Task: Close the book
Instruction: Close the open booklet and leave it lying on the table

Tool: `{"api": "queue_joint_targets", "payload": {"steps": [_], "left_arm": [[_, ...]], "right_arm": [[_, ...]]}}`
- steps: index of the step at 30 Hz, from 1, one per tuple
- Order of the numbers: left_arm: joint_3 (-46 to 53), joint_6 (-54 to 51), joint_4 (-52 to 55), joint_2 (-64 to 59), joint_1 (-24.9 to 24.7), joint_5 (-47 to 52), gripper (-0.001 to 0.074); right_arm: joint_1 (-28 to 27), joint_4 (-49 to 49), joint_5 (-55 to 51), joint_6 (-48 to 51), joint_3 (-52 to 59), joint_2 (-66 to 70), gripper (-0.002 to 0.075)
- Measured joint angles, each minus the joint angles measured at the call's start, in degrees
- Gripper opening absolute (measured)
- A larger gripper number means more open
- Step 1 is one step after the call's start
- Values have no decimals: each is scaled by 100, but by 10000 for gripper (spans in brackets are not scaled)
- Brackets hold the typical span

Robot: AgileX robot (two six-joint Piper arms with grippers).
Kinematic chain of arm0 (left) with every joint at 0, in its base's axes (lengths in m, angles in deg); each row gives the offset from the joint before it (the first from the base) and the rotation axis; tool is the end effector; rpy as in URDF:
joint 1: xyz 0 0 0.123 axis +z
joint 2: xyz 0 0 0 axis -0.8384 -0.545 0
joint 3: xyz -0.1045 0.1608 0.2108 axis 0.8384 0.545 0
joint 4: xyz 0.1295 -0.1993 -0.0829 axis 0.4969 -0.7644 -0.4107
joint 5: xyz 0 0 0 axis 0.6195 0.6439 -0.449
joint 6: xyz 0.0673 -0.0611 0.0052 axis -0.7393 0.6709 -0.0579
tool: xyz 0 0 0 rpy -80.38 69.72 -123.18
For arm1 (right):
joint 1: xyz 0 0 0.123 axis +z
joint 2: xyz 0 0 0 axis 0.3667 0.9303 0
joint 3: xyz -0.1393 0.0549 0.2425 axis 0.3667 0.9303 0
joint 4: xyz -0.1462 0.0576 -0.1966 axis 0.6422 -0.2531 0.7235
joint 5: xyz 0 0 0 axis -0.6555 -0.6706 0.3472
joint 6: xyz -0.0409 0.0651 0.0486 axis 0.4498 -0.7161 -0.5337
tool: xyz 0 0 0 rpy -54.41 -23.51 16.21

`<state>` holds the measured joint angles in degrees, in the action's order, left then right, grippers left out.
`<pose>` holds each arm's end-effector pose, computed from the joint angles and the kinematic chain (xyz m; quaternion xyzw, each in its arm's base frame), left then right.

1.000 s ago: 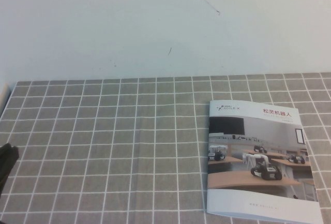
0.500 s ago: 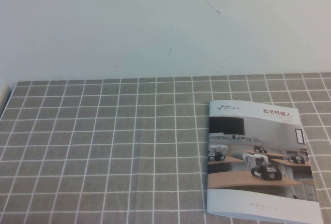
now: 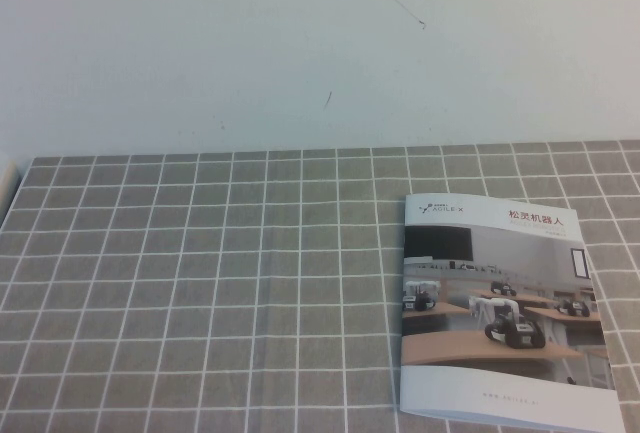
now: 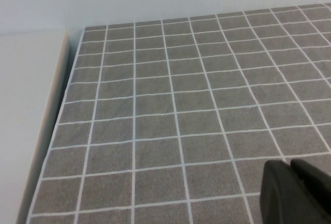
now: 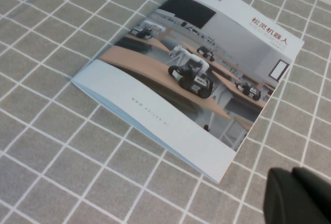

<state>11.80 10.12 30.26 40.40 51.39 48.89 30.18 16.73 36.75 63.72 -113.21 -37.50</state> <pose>0.0540 -0.0049 0.1790 0.0186 0.7849 -0.0430 0.6179 0.0410 0.0222 0.2732 -0.2350 0.8338 0.0396 0.4980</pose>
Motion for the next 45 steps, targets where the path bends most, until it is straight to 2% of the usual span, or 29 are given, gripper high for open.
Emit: {"api": "queue_joint_targets", "payload": {"steps": [33, 38, 45], "left_arm": [[0, 124, -14, 2, 0, 42, -3], [0, 124, -14, 12, 0, 42, -3], [0, 124, -14, 22, 0, 42, -3]], "right_arm": [[-41, 14, 27, 150, 12, -115, -3], [-615, 63, 1084, 678, 440, -694, -3], [-1217, 101, 2797, 753, 2152, -1361, -3]]}}
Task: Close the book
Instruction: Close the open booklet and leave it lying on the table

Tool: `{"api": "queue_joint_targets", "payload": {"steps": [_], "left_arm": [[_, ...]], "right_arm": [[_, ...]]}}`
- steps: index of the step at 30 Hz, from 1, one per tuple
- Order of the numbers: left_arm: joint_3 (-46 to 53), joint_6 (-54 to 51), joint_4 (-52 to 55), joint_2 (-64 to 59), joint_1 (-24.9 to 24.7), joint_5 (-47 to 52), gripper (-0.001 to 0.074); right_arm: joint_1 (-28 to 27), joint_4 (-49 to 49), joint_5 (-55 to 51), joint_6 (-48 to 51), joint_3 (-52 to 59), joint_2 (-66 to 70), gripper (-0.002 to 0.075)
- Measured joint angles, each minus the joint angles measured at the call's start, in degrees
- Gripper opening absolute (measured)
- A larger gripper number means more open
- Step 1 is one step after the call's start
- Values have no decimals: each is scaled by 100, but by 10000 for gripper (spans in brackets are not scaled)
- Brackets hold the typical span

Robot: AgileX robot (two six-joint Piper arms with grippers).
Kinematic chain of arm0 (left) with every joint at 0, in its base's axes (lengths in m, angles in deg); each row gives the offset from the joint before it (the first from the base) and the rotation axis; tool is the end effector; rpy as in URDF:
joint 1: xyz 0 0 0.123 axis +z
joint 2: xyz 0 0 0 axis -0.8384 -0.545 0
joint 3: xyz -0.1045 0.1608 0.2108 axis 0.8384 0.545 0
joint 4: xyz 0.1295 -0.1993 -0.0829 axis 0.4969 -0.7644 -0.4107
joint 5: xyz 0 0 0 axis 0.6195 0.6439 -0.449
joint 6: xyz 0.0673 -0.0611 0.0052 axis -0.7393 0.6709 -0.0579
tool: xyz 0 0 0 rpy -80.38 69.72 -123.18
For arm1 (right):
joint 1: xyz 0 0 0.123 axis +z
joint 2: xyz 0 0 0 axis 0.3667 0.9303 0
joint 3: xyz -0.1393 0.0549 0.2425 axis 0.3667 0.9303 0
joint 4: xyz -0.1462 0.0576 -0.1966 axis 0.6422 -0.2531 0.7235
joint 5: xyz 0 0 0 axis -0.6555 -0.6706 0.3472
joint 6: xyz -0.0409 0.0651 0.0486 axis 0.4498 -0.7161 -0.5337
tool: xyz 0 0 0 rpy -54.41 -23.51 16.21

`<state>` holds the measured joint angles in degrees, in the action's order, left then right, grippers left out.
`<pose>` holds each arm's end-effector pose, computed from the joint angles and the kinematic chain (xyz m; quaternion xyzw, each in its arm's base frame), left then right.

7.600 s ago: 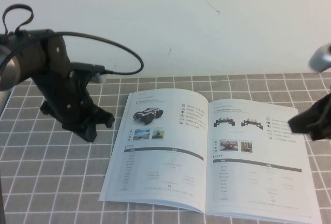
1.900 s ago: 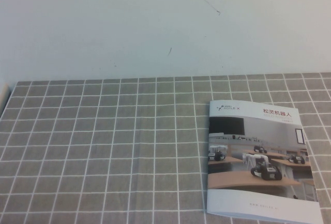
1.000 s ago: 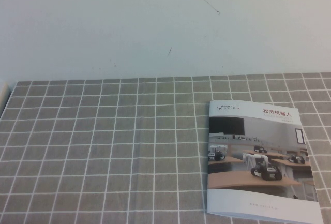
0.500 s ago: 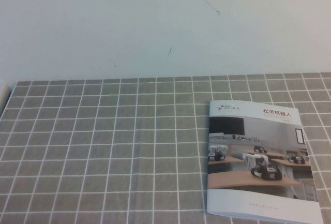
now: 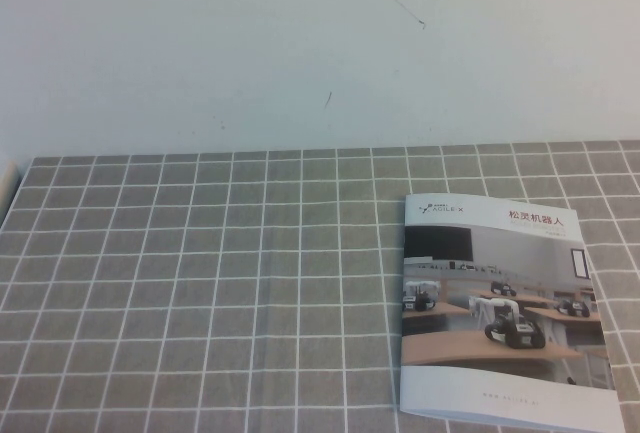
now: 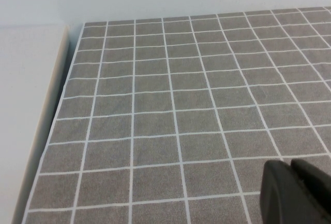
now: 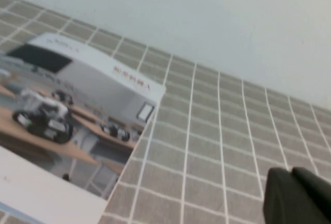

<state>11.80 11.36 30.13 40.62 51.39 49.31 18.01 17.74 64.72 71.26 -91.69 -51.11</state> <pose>0.0536 -0.0049 0.1785 0.0094 0.7861 -0.0505 0.6160 0.0507 0.0037 0.2031 -0.1472 0.7565 -0.1118 0.6273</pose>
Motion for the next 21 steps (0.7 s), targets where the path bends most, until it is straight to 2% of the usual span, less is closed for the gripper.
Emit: {"api": "queue_joint_targets", "payload": {"steps": [3, 15, 21], "left_arm": [[0, 0, 0, 0, 0, 0, -3], [-10, 0, 0, 0, 0, 0, -3], [-10, 0, 0, 0, 0, 0, -3]], "right_arm": [[-39, 23, 147, 13, 462, -3, -3], [-39, 65, -133, 38, 454, -3, -3], [-39, 457, -133, -636, 454, -3, -3]]}}
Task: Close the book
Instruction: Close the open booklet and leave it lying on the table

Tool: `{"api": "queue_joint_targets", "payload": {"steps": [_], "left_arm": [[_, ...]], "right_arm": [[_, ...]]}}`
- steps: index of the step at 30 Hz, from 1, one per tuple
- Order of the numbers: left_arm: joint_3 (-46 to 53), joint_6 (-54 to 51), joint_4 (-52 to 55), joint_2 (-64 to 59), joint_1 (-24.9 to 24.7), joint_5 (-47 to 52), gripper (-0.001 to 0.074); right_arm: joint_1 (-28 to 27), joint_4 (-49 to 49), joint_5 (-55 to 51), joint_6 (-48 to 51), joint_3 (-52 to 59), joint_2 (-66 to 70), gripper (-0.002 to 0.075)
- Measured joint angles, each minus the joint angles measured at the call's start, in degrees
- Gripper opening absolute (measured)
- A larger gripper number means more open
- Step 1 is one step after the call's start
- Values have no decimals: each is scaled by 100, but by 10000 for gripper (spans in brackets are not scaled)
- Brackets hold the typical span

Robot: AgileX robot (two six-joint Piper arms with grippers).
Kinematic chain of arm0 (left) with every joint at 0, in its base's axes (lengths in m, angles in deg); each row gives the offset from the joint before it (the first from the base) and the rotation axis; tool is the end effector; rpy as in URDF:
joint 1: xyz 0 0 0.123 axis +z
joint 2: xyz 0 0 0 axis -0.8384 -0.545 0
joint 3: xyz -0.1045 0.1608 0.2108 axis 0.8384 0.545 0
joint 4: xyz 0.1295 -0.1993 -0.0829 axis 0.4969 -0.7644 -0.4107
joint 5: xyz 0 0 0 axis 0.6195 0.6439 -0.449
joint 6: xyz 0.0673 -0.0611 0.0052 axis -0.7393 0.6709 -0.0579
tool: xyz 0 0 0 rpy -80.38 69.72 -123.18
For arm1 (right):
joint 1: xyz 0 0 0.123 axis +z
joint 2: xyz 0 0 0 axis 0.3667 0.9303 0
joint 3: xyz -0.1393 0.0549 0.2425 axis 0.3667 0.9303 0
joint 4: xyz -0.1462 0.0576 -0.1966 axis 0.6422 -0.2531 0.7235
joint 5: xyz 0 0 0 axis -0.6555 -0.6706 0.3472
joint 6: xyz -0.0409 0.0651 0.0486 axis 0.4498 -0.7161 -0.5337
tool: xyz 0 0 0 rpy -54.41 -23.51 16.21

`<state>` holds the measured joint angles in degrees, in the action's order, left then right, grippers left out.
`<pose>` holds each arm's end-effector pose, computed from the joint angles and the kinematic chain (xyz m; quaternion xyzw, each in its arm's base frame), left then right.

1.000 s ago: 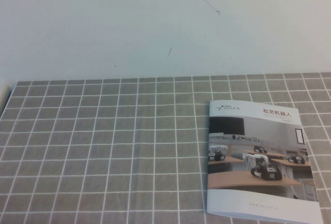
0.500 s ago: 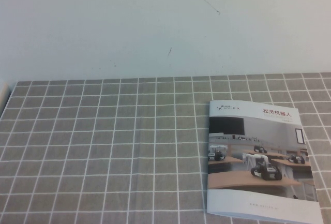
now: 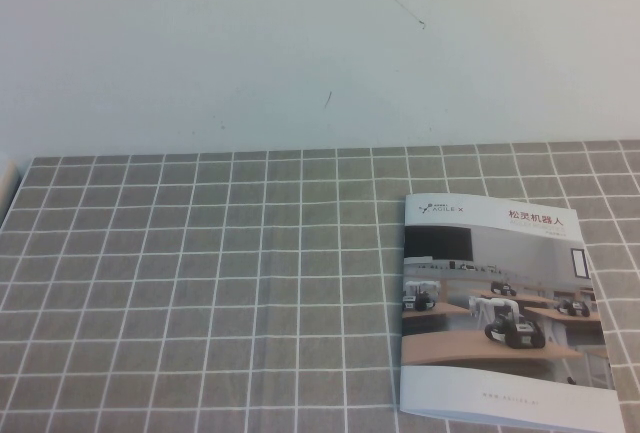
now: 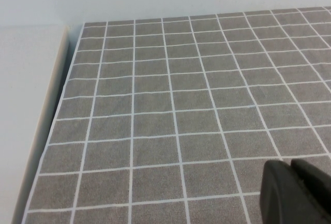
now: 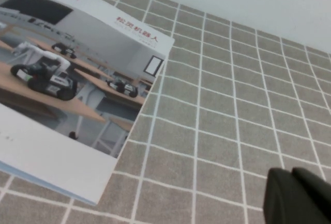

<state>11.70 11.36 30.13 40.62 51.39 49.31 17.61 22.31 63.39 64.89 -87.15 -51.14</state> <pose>0.0536 -0.0049 0.1791 0.0094 0.7856 -0.0506 0.6166 0.0524 0.0010 0.1742 -0.1271 0.7934 -0.1028 0.5863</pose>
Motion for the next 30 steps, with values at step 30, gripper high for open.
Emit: {"api": "queue_joint_targets", "payload": {"steps": [30], "left_arm": [[0, 0, 0, 0, 0, 0, -3]], "right_arm": [[0, 1358, 148, -2513, 0, 0, -3]]}}
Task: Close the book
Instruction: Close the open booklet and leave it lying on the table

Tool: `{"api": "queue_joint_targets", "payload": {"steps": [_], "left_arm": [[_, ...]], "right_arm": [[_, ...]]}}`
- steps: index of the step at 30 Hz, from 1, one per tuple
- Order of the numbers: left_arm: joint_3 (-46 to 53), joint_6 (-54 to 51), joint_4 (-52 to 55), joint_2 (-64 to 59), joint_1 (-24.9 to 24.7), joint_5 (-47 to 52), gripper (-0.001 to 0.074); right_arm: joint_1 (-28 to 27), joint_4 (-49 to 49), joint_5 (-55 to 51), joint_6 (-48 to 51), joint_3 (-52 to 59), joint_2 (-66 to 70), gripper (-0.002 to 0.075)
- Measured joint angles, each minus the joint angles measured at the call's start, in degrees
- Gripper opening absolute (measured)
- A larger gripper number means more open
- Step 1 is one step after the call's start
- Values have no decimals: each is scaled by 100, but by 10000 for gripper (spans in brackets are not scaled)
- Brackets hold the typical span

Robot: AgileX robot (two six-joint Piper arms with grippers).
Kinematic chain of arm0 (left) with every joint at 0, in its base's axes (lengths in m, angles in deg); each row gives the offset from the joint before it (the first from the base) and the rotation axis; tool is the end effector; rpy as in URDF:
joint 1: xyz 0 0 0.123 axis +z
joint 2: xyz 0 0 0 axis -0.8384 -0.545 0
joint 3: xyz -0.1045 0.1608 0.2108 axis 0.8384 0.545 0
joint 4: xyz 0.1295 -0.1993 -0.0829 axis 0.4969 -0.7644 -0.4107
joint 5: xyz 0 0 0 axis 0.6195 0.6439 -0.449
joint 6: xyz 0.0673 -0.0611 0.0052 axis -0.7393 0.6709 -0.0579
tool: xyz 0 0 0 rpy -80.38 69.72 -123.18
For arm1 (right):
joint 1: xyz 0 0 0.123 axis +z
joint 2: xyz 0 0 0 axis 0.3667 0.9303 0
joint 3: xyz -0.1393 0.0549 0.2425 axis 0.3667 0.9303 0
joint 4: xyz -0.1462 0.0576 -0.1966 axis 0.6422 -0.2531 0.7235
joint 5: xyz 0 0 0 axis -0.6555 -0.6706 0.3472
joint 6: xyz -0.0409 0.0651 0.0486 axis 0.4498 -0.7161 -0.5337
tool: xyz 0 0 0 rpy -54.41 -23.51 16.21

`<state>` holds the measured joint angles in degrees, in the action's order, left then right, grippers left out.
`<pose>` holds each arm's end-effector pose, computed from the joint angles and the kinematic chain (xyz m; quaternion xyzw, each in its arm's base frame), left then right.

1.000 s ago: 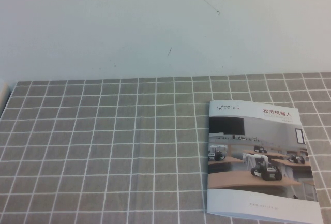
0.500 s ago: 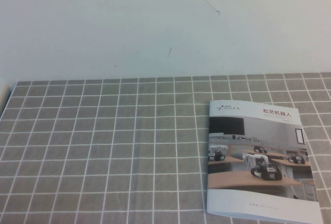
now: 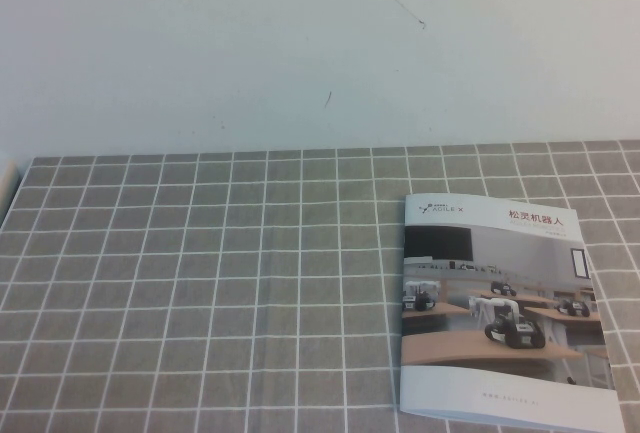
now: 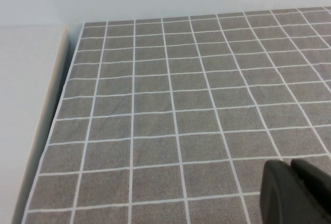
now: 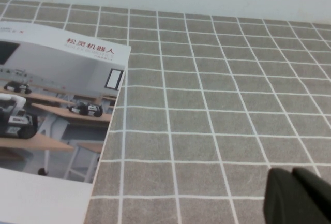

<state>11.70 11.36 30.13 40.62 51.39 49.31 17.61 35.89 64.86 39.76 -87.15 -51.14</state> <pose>0.0536 -0.0049 0.1791 0.0094 0.7856 -0.0506 0.6166 0.0525 -0.0068 0.1763 -0.0145 0.7963 -0.0736 0.6003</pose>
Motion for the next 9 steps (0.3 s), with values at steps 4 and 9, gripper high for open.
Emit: {"api": "queue_joint_targets", "payload": {"steps": [4, 9], "left_arm": [[0, 0, 0, 0, 0, 0, -3], [0, 0, 0, 0, 37, 0, -3]], "right_arm": [[0, -4, 0, 0, 10, 0, -3], [0, -4, 11, 0, 10, 0, -3]]}}
